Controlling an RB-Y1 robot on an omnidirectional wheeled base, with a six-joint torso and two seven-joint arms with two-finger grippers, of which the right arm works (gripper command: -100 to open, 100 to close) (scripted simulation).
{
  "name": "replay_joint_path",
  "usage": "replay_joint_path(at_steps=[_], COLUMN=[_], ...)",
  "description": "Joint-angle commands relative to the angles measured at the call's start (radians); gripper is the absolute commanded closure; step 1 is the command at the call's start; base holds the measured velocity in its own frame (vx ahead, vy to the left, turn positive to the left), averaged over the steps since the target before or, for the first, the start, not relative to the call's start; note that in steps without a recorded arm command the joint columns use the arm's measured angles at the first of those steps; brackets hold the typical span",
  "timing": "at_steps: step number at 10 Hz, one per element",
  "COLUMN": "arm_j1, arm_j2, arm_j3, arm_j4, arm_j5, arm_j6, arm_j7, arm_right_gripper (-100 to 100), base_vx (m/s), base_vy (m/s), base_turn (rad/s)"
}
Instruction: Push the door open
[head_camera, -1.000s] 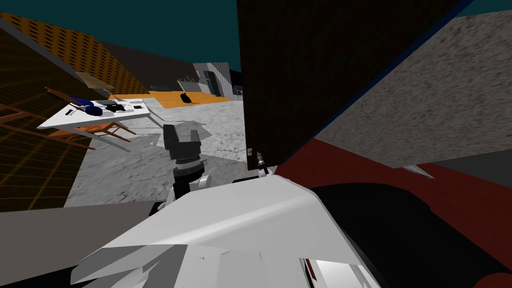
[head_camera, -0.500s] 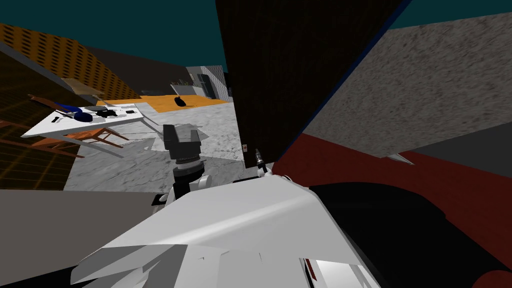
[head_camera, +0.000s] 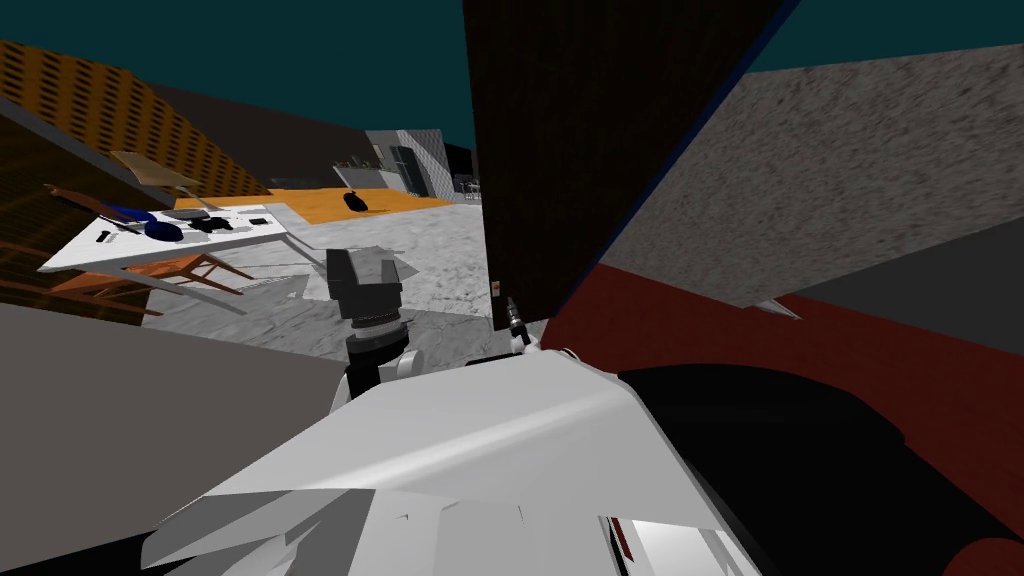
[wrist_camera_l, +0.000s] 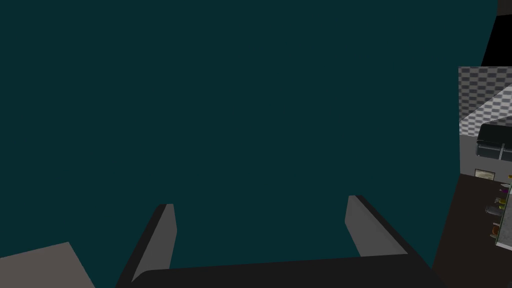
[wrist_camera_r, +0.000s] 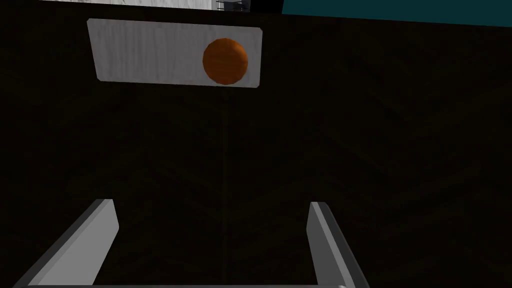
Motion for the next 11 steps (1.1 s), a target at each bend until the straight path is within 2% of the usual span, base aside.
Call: replay_joint_path(at_steps=[1,3,4,6,10,11], arm_j1=[-0.001,0.001,0.001,0.001,0.001,0.001], arm_j2=[0.006,0.007,0.000,-0.010,-0.048,-0.048], arm_j3=[0.001,0.001,0.001,0.001,0.000,0.000], arm_j4=[0.001,-0.003,-0.003,-0.003,-0.003,-0.003], arm_j5=[0.001,0.001,0.001,0.001,0.000,0.000], arm_j6=[-0.001,0.001,0.002,0.001,0.000,0.000], arm_j7=[-0.002,-0.002,-0.002,-0.001,0.000,0.000], arm_right_gripper=[-100,-100,-100,-100,-100,-100], base_vx=[-0.145,-0.085,0.031,0.088,0.094,0.073], base_vy=[0.135,0.081,-0.095,-0.162,-0.171,-0.095], base_turn=[0.001,-0.004,-0.005,0.004,0.005,0.006])
